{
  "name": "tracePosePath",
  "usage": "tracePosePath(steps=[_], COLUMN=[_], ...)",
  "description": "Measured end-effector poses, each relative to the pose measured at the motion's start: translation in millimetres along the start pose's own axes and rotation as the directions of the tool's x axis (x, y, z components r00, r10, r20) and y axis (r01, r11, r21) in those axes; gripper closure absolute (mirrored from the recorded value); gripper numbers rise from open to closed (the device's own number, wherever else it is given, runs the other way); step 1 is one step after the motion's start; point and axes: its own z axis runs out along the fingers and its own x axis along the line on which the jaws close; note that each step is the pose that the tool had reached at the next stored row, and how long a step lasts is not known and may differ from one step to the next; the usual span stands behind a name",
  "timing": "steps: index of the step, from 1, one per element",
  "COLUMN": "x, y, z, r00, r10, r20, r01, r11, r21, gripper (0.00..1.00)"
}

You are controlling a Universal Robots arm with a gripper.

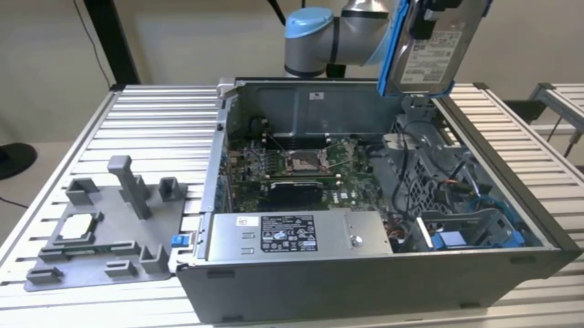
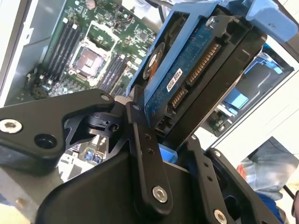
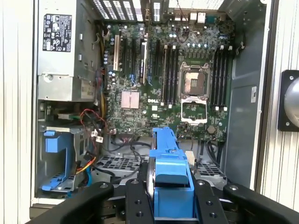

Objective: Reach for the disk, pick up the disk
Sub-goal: 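Pick up the disk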

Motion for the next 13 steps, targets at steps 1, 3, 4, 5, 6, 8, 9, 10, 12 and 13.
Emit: tracePosePath(steps=[1, 3, 4, 5, 6, 8, 9, 10, 12, 13], x=[2.1, 6.6, 8.7, 10.9, 13.4, 18.0, 20.3, 22.9, 27.5, 30.2], y=[0.0, -0.3, -0.3, -0.4, -0.6, -0.9, -1.1, -1.3, -1.6, -1.8], z=[0.1, 0.1, 0.2, 0.2, 0.3, 0.4, 0.4, 0.5, 0.6, 0.7], r00=[1.0000, 1.0000, 1.0000, 1.0000, 1.0000, 1.0000, 1.0000, 1.0000, 1.0000, 1.0000], r10=[0.000, 0.000, 0.000, 0.000, 0.000, 0.000, 0.000, 0.000, 0.000, 0.000], r20=[0.0001, 0.0000, 0.0001, 0.0000, 0.0000, 0.0001, -0.0001, -0.0001, 0.0000, 0.0000], r01=[0.000, 0.000, 0.000, 0.000, 0.000, 0.000, 0.000, 0.000, 0.000, 0.000], r11=[1.0000, 1.0000, 1.0000, 1.0000, 1.0000, 1.0000, 1.0000, 1.0000, 1.0000, 1.0000], r21=[0.0000, 0.0000, 0.0000, 0.0000, 0.0000, 0.0000, 0.0000, -0.0001, 0.0000, -0.0001], gripper=[1.00, 1.00, 1.00, 1.00, 1.00, 1.00, 1.00, 1.00, 1.00, 1.00])
